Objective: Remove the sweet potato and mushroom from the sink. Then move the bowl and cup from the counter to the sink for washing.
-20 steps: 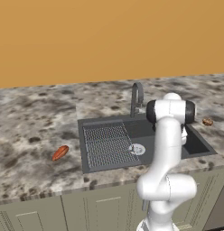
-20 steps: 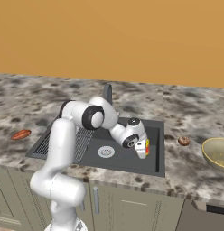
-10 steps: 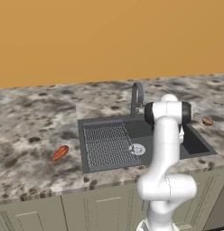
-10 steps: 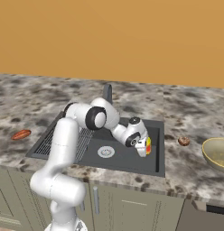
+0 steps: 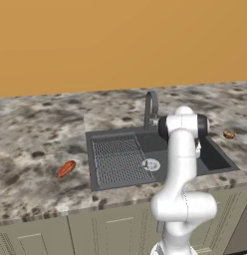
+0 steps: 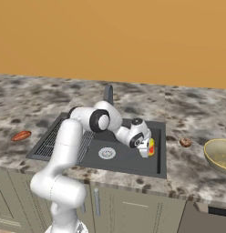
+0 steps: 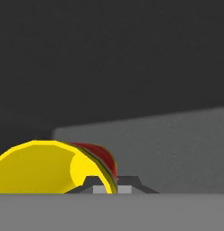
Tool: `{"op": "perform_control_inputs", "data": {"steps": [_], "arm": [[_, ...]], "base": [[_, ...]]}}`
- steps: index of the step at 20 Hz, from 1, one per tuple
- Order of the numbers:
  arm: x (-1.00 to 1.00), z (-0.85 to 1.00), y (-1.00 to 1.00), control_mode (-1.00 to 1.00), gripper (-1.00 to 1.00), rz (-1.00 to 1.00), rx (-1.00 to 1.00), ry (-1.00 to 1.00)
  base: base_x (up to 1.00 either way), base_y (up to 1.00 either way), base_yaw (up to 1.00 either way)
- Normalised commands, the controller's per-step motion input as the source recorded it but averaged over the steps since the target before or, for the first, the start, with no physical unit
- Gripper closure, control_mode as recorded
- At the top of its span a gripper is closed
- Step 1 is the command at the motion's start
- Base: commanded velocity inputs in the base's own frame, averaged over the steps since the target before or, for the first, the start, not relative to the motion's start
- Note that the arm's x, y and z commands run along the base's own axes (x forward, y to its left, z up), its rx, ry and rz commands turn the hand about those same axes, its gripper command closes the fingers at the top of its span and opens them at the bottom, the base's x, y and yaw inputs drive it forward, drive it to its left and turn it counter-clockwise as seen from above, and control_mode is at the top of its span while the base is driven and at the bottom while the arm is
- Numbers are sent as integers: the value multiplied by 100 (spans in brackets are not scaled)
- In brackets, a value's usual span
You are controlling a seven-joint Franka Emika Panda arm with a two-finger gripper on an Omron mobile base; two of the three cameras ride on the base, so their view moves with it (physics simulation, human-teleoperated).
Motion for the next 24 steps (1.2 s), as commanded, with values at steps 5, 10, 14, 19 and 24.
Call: {"op": "perform_control_inputs", "data": {"steps": [5, 10, 14, 19, 24], "arm": [[19, -16, -12, -100, 100, -5, 0, 0], [16, -15, -12, -100, 100, -4, 0, 0], [7, -18, -13, -100, 100, -5, 0, -2], [2, -18, -14, -100, 100, -5, 0, -2], [6, -12, -11, -100, -100, -6, 0, 0]], "base": [[0, 0, 0], [0, 0, 0], [0, 0, 0], [0, 0, 0], [0, 0, 0]]}}
